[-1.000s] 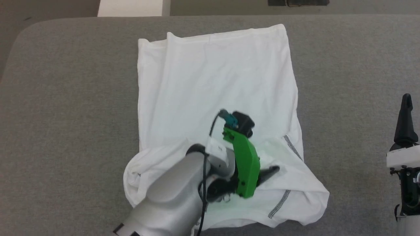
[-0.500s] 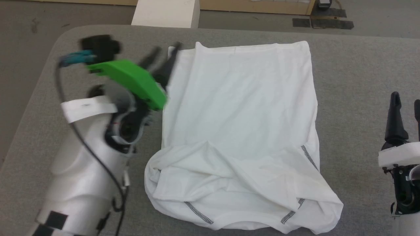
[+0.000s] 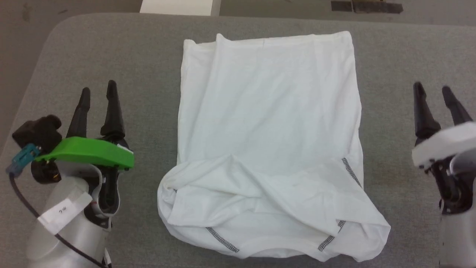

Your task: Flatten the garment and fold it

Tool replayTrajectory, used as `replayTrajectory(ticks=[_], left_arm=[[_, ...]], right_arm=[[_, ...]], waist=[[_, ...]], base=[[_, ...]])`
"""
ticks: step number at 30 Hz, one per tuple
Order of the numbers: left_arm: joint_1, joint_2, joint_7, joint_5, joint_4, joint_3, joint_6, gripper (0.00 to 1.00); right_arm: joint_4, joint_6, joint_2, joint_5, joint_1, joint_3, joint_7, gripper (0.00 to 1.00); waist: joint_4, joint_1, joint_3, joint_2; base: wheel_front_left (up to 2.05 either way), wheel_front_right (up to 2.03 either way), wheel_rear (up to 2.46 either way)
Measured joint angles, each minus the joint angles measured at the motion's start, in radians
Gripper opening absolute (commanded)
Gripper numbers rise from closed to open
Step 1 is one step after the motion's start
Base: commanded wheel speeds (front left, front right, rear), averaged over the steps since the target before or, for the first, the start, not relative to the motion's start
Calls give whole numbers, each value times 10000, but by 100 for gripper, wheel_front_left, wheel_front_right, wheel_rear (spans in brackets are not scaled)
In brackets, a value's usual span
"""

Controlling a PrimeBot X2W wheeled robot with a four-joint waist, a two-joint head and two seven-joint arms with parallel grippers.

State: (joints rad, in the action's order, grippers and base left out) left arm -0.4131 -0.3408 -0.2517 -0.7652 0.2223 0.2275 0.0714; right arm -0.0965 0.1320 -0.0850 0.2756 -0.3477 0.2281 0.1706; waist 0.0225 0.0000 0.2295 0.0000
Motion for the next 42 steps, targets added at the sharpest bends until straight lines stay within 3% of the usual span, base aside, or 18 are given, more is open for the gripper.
replayTrajectory(ticks=[11,17,23,32,40,41,42], left_arm=[[895,792,-65,1866,-2518,-1515,75,100],[743,1496,-65,2543,-3081,-1697,-364,100],[584,1988,-65,3145,-3582,-2010,-771,100],[639,2479,-65,3461,-3797,-2290,-1198,100],[642,2660,-65,3522,-3666,-2336,-1419,100],[641,2679,-65,3524,-3634,-2347,-1429,100],[637,2686,-65,3534,-3597,-2349,-1465,100]], right_arm=[[-1444,0,-614,-656,-4279,-134,3509,100],[-2424,0,-1149,-1822,-6811,-52,5413,100],[-3043,0,-1442,-2775,-8057,-362,7060,100],[-3283,0,-1870,-3325,-8649,-1375,8048,100],[-3179,-2,-2226,-3164,-9046,-1442,8542,100],[-3133,-2,-2249,-3112,-9088,-1415,8589,25],[-3106,-2,-2263,-3080,-9095,-1438,8590,0]], waist=[[6,0,1474,0],[230,1,2667,0],[667,2,3743,0],[1517,3,4833,0],[1897,1,5351,0],[1900,2,5387,0],[1891,1,5402,0]], base=[[0,0,0],[0,0,0],[0,0,0],[0,0,0],[0,0,0],[0,0,0],[0,0,0]])
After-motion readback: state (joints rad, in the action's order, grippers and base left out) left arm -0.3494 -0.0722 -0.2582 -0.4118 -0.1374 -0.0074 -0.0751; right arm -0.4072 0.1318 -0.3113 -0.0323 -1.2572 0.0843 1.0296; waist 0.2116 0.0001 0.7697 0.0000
